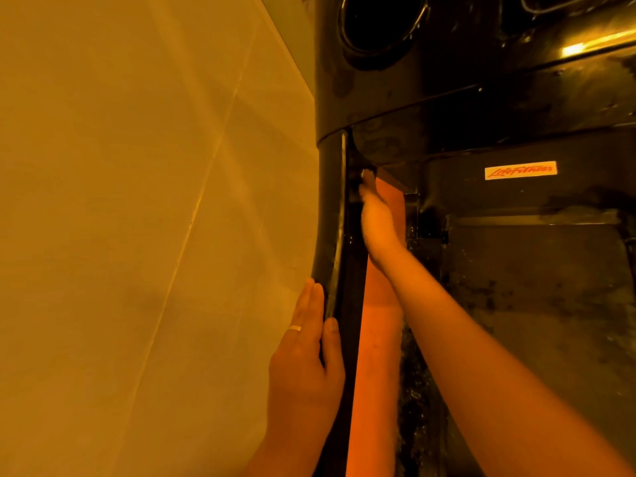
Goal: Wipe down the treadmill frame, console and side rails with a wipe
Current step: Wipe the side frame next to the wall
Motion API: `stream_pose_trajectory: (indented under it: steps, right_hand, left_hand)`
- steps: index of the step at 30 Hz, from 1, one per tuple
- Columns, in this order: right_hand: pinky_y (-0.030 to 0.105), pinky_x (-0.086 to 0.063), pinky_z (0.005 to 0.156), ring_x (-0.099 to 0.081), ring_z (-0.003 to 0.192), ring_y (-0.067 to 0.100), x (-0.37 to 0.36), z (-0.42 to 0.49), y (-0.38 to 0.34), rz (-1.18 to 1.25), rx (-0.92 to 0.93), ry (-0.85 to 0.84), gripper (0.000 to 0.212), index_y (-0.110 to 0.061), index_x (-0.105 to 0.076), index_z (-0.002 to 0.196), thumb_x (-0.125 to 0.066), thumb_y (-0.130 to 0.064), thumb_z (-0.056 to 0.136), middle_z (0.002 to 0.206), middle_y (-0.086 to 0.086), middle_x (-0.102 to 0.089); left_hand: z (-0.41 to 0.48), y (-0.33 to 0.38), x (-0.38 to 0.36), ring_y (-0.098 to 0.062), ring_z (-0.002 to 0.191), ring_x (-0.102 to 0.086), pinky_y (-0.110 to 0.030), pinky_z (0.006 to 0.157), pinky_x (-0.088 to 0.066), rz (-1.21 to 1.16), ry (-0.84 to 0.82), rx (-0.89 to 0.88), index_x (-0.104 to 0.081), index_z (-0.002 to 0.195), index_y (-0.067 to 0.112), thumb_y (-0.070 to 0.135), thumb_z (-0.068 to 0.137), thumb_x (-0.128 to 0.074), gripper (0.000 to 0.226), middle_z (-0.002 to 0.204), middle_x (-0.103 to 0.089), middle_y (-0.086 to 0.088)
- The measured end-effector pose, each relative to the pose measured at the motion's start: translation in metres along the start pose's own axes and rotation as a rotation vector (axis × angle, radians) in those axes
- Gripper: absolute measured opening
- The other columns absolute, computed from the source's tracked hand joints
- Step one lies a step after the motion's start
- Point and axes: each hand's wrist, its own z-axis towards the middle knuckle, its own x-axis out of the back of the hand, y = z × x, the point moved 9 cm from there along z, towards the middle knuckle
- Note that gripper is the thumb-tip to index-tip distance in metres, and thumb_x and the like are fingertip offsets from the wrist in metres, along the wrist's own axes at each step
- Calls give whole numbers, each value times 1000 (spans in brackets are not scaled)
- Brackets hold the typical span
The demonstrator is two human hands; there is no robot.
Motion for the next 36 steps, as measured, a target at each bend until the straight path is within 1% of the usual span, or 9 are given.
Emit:
stream_pose_trajectory:
  steps: [4,9,13,18,21,26,30,33,36]
  right_hand:
    - [32,-14,124,-16,151,10,-12,-35,-2,-74,211,-130,50,-23,-21,157,-29,-26,108,165,-3,-19]
    - [32,-44,102,-57,112,16,9,12,-4,-43,-51,20,51,-20,-42,150,-34,-45,107,130,4,-59]
    - [26,-43,97,-57,118,23,8,11,-9,39,-111,16,49,-13,-46,145,-33,-42,108,130,8,-60]
    - [42,-22,123,-27,149,21,-15,-23,-15,94,63,-132,52,-20,-33,155,-38,-37,106,157,-2,-36]
    - [40,-14,125,-16,152,12,-16,-37,-21,60,197,-168,50,-19,-21,158,-30,-22,109,165,-2,-19]
    - [25,-9,123,-9,151,4,-16,-84,0,-69,291,-217,49,-20,-12,159,-22,-25,111,166,-7,-11]
    - [27,-9,124,-10,151,5,-19,-68,-6,-43,279,-238,49,-22,-13,159,-23,-26,111,166,-7,-12]
    - [38,-18,125,-24,150,11,-25,-38,-14,61,144,-202,65,-23,-28,157,-39,-55,101,163,-4,-28]
    - [32,-13,125,-16,152,11,-25,-57,-16,62,234,-242,56,-17,-20,158,-32,-34,106,165,-2,-19]
  left_hand:
    - [0,1,1,-15,133,-55,-40,97,-54,23,-10,-27,-20,146,63,59,100,-31,48,155,-44,11]
    - [0,2,0,-12,137,-50,-38,101,-52,18,-5,-7,-23,146,52,52,99,-35,49,155,-44,8]
    - [1,3,-1,-8,140,-44,-29,106,-45,37,-10,-16,-24,146,47,49,99,-34,48,156,-42,7]
    - [2,1,-3,-15,136,-51,-31,103,-50,42,-29,-4,-25,148,38,49,99,-32,51,156,-42,4]
    - [2,-1,-4,-8,140,-43,-8,108,-34,38,-39,6,-25,148,36,49,99,-31,51,156,-41,5]
    - [3,-1,-4,-7,142,-39,-2,108,-27,32,-39,2,-26,148,33,48,99,-32,52,156,-41,5]
    - [2,-2,-1,-8,140,-42,-9,108,-34,35,-22,0,-29,148,33,46,100,-34,51,155,-42,5]
    - [1,-1,-1,-1,141,-39,-7,108,-33,24,-23,9,-30,149,34,46,100,-35,50,155,-41,7]
    - [0,1,-1,2,141,-37,-11,110,-34,22,-12,13,-31,149,33,44,101,-37,49,155,-42,8]
